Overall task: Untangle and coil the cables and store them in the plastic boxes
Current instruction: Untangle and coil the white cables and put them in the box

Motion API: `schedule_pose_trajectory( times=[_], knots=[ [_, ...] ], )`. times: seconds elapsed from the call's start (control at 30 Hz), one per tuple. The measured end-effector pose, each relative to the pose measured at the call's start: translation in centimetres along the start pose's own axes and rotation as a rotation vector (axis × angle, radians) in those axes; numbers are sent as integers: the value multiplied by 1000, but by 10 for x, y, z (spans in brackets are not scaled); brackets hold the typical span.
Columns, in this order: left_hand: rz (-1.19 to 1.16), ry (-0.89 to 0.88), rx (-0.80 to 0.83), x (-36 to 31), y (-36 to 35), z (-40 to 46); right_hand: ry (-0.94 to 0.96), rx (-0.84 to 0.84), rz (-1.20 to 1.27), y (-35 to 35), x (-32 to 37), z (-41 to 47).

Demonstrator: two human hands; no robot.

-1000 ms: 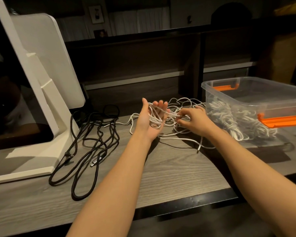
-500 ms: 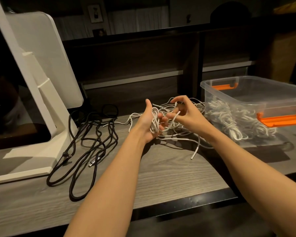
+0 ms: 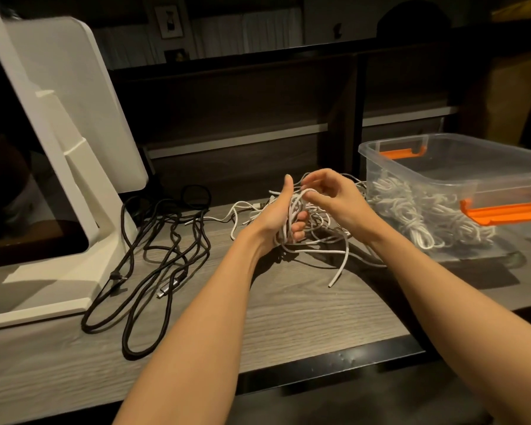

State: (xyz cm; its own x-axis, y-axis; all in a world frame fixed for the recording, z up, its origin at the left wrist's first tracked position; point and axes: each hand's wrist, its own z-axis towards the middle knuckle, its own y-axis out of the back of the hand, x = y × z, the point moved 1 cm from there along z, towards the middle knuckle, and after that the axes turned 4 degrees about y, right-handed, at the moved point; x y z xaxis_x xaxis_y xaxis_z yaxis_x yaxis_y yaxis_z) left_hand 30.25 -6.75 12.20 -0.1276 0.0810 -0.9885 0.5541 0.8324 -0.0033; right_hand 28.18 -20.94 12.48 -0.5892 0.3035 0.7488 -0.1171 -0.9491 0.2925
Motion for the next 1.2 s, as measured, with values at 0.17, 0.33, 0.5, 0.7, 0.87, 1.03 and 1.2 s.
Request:
schedule_pose_trajectory(
  times=[0.17,0.33,0.5,0.7,0.87,1.03,1.2],
  knots=[
    [-184,0,54,1,5,0,-113,176,-22,5,-13,1],
    [-253,47,52,2,11,-1,-24,136,-258,7,-14,-1],
    [-101,82,54,-2,6,-10,52,3,-316,4,-11,-2],
    [-74,-99,-395,-4,14,0,-61,108,-569,6,-23,-1],
    [-298,-170,-276,1,10,-1,-28,73,-687,2,-28,2],
    [-584,-143,-97,-5,-4,-6,-52,13,-784,3,-30,5],
    [-672,-85,-109,-9,1,-11,-99,-42,-495,20,-27,1]
  ],
)
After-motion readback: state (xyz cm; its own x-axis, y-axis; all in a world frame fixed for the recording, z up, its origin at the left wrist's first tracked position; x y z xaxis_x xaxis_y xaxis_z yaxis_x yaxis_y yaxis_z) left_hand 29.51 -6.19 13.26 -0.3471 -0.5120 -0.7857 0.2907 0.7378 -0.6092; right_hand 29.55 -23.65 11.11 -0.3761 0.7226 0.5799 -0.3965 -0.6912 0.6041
